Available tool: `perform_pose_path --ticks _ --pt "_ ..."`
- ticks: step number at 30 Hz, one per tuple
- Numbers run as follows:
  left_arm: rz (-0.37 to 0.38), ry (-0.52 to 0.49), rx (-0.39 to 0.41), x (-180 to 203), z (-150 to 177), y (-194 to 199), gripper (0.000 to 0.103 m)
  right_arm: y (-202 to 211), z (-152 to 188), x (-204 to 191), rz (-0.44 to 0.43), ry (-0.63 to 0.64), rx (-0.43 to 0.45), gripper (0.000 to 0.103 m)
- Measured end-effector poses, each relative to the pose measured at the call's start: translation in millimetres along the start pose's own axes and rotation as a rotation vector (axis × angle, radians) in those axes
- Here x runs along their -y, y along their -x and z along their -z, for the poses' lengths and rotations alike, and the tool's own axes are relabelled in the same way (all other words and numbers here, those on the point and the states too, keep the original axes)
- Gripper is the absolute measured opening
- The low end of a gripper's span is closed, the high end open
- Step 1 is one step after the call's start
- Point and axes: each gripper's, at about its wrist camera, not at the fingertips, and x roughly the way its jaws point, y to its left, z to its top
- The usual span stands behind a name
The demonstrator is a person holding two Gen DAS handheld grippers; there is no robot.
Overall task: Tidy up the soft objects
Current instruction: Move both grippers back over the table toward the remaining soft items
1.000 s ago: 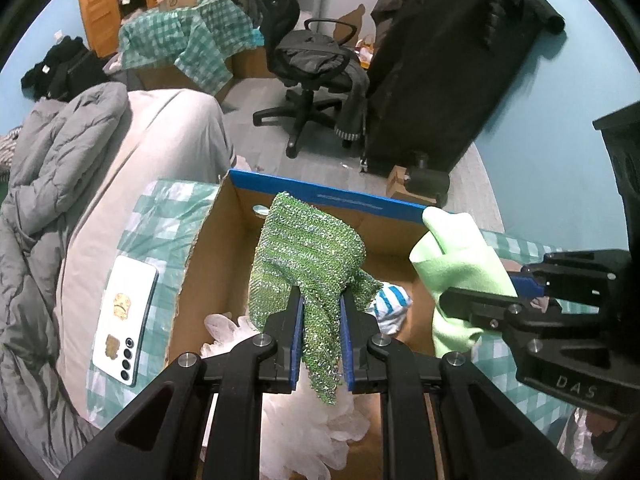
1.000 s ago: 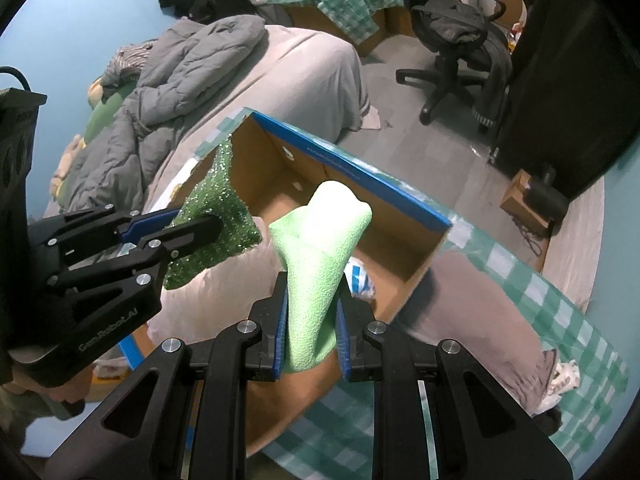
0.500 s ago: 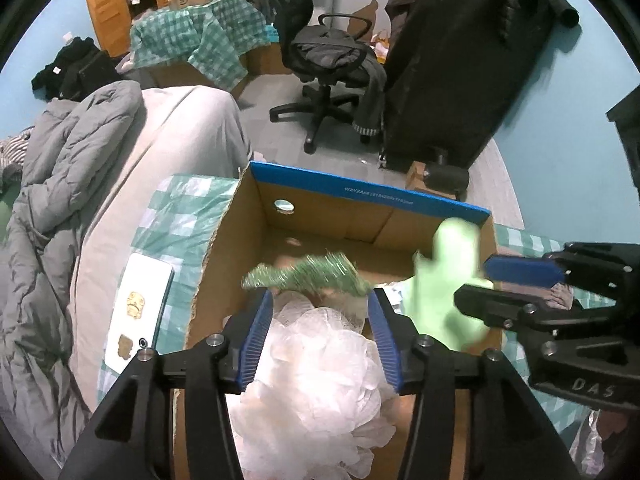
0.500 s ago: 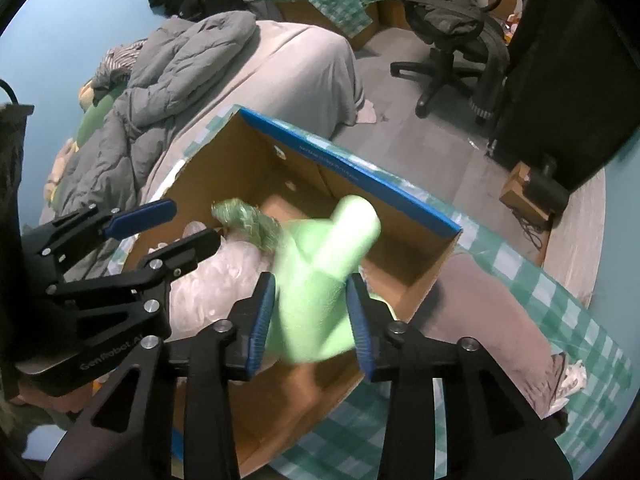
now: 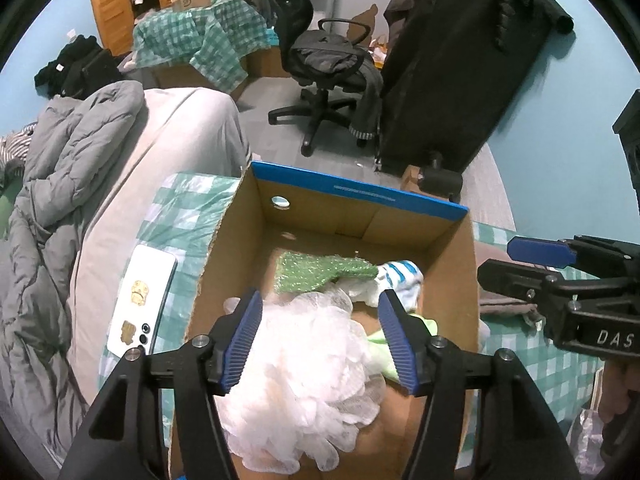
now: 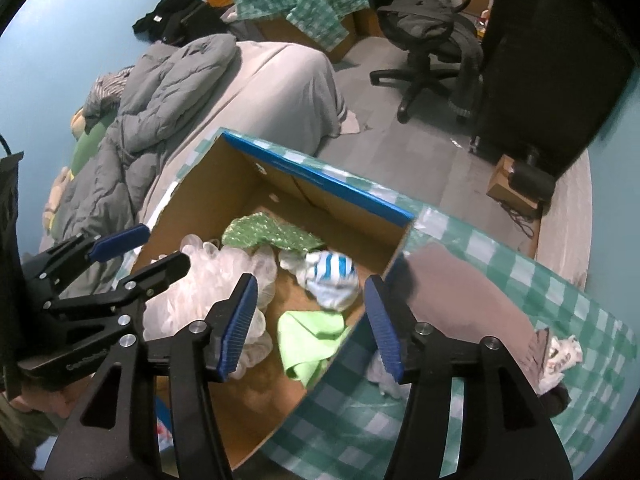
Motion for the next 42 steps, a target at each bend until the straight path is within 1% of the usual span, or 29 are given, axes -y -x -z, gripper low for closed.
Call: perform_pose_path --ticks 7,10,15,21,25,31,36,42 --pt "0.015 -0.01 0.002 14 5 11 0.067 16 11 11 0.014 -0.021 0.011 0.057" --pt "0.025 -0.007 0.006 21 7 17 0.072 24 17 20 0.02 -0.035 0.014 0.057" --pt "0.051 -0.006 0.005 36 8 23 0.072 41 31 38 0.044 -0.062 0.019 0.061" --pt "0.077 -0.028 -0.002 59 10 27 0.073 59 47 64 0.068 -0.107 0.024 0.061" --pt "0.108 -0.041 -0.007 77 13 27 0.073 68 57 82 0.085 -0.138 0.025 0.062" --pt "0.142 -0.107 -0.034 113 18 23 0.073 79 72 106 0.104 -0.167 0.021 0.062" --pt "0.145 -0.134 -0.06 138 24 16 0.074 84 88 131 0.118 -0.195 0.005 0.062" --pt "0.144 -0.138 -0.084 158 30 9 0.074 93 102 156 0.128 -0.225 -0.006 0.062"
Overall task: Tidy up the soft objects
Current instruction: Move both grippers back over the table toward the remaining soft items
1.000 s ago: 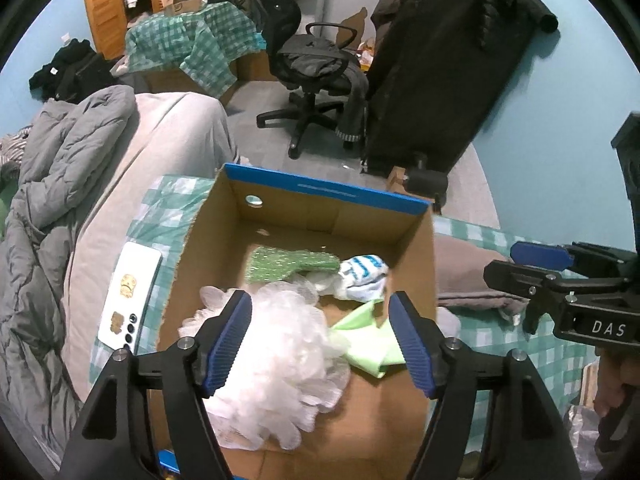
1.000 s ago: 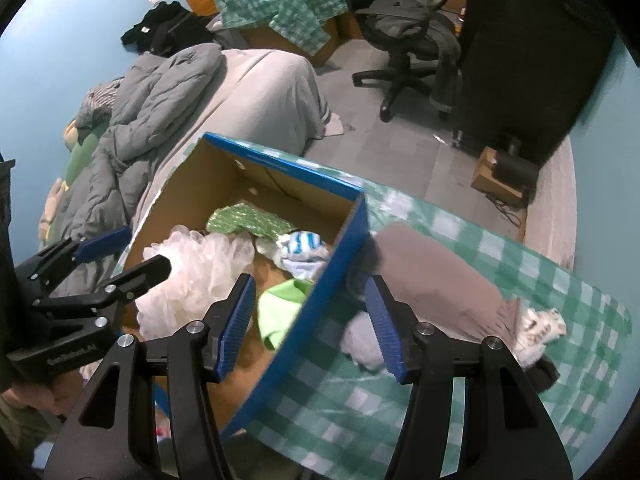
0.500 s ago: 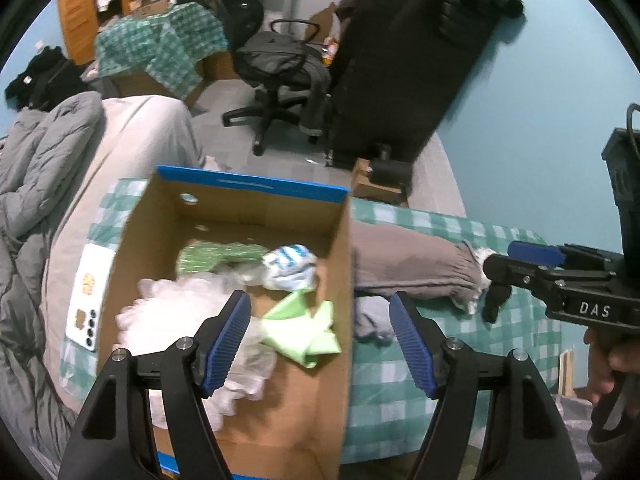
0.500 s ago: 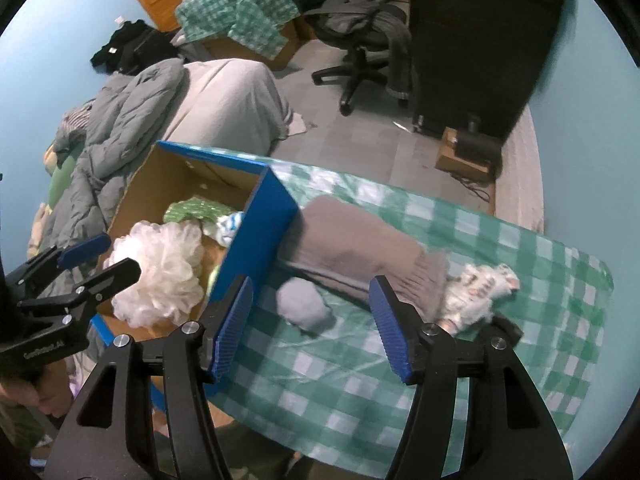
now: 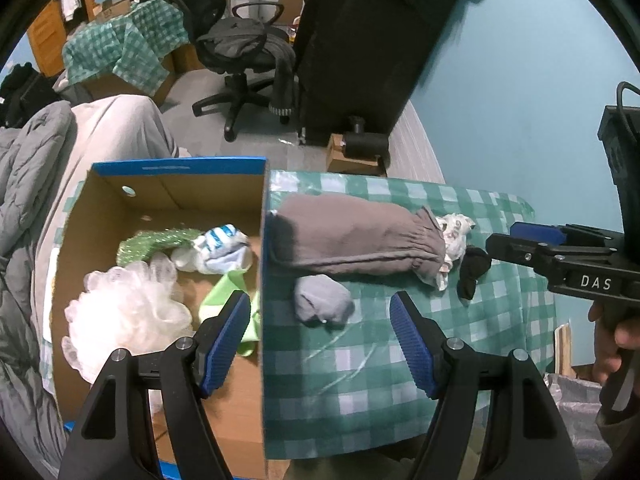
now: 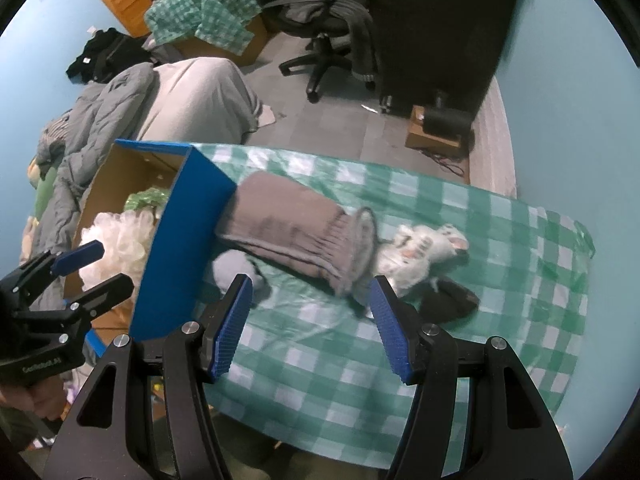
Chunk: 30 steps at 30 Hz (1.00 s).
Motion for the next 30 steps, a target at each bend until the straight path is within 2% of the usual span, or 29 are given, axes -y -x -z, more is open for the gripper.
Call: perform_pose_path --ticks 16,24,30 --pt "-0.016 -0.02 -0.082 34 4 -39 0.078 -2 25 66 0.032 -0.082 -0.053 0.062" --pt "-0.046 -0.043 -0.138 33 8 -64 0.078 -12 38 83 0.035 -0.113 -0.092 0.062" --pt "-0.047 -0.013 -0.165 24 10 -76 0.079 -23 46 93 0.045 -0.139 -0.118 0.062"
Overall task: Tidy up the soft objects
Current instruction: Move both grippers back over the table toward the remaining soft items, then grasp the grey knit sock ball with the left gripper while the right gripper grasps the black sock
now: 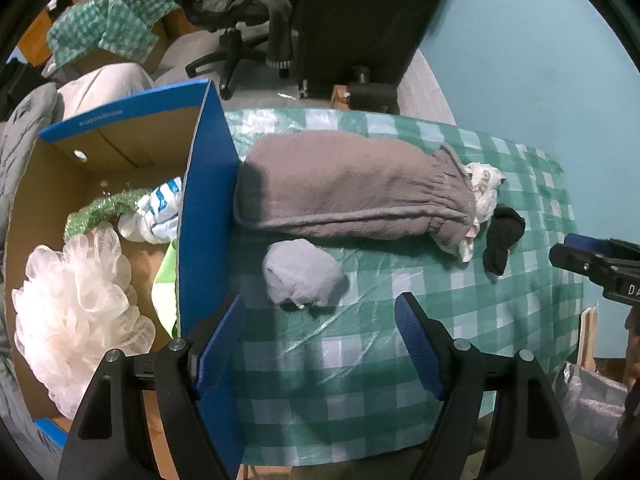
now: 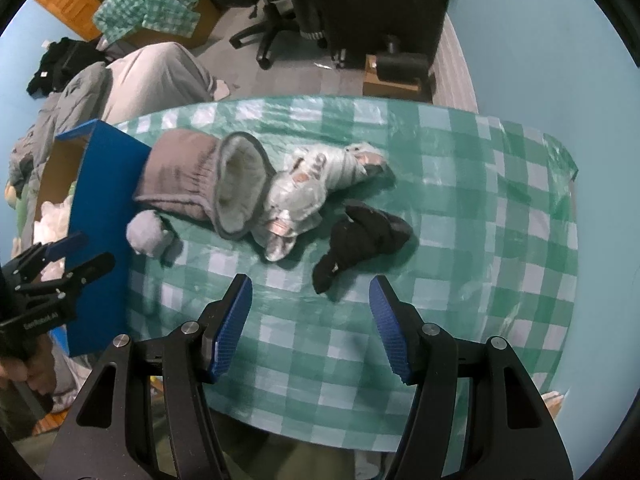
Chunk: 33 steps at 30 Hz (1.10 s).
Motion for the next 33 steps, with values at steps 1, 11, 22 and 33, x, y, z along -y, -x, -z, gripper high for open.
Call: perform_pose_path --ticks 1,11,22,33 --pt "0.0 0.004 -0.003 -1 0 -2 0.079 -1 1 2 0.001 -0.005 -0.002 0.062" --pt "-0.037 -0.02 -0.037 -1 4 -15 0.082 -12 4 11 0.002 -0.023 -0.028 0.062" --pt "-0.068 -0.032 -0.028 -6 1 -20 0.083 -19 -2 14 0.002 -0.029 -0.036 0.062" --pt "-0.01 0.014 -0.045 -1 -5 -23 0.085 -29 -8 25 0.013 -0.045 -0.047 0.062"
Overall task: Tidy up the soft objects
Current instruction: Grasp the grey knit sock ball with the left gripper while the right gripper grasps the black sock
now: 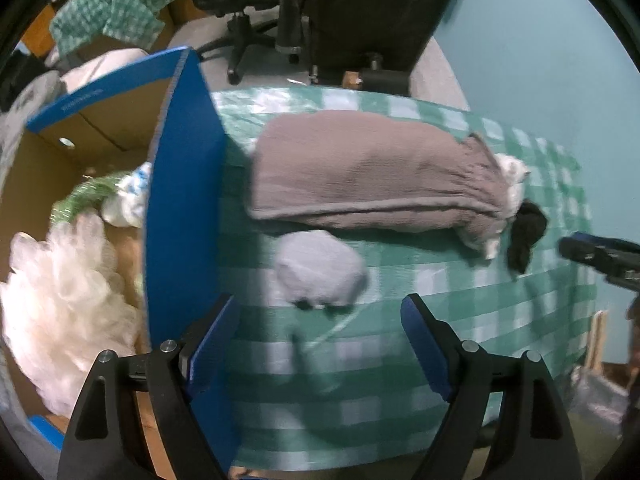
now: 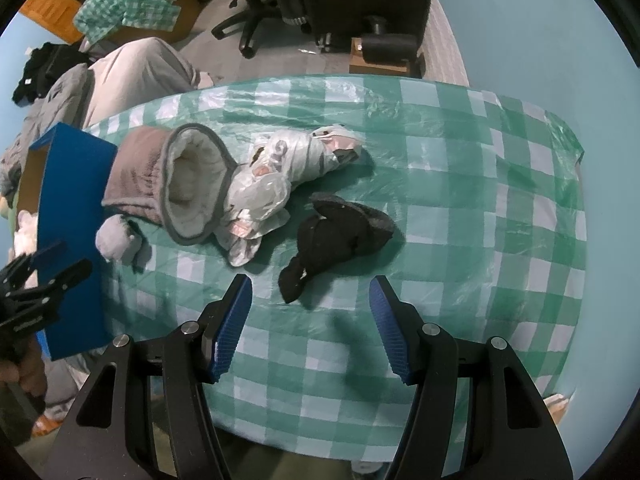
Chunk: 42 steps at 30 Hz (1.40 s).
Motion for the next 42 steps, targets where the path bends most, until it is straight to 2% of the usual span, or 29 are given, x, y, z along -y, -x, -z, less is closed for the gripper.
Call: perform_pose_path --ticks 6,9,17,26,34,38,40,42 --pt "-0.034 -0.062 -0.013 23 -5 -15 0.086 -14 -5 5 0.013 -0.005 -0.017 0.063" --pt "-0.045 -0.053 -0.003 25 -11 -20 0.086 -22 -6 6 0.032 0.0 -0.022 0.069" --pt "-0.078 0.006 -0.001 12 -22 -37 0.086 -35 -13 10 0.043 -0.018 -0.024 0.07" --pt "-0.099 0.018 -0.024 12 -24 -60 0.086 -51 -22 19 0.065 -0.034 -0.046 0.07" --pt "-0.123 -0.031 -0.052 21 -17 -79 0.086 -62 -21 18 0.079 -0.022 -0.046 0.07" --pt "-0.11 -0.039 -0.048 22 -10 -83 0.076 -65 -18 16 0.084 -0.009 -0.034 0.07" --pt "-0.099 -0.037 -0.042 23 -7 -81 0.061 -65 -16 15 0.092 0.002 -0.02 0.067" --pt "-0.097 -0.053 -0.049 26 -5 -78 0.053 -63 -11 12 0.114 0.007 0.001 0.053"
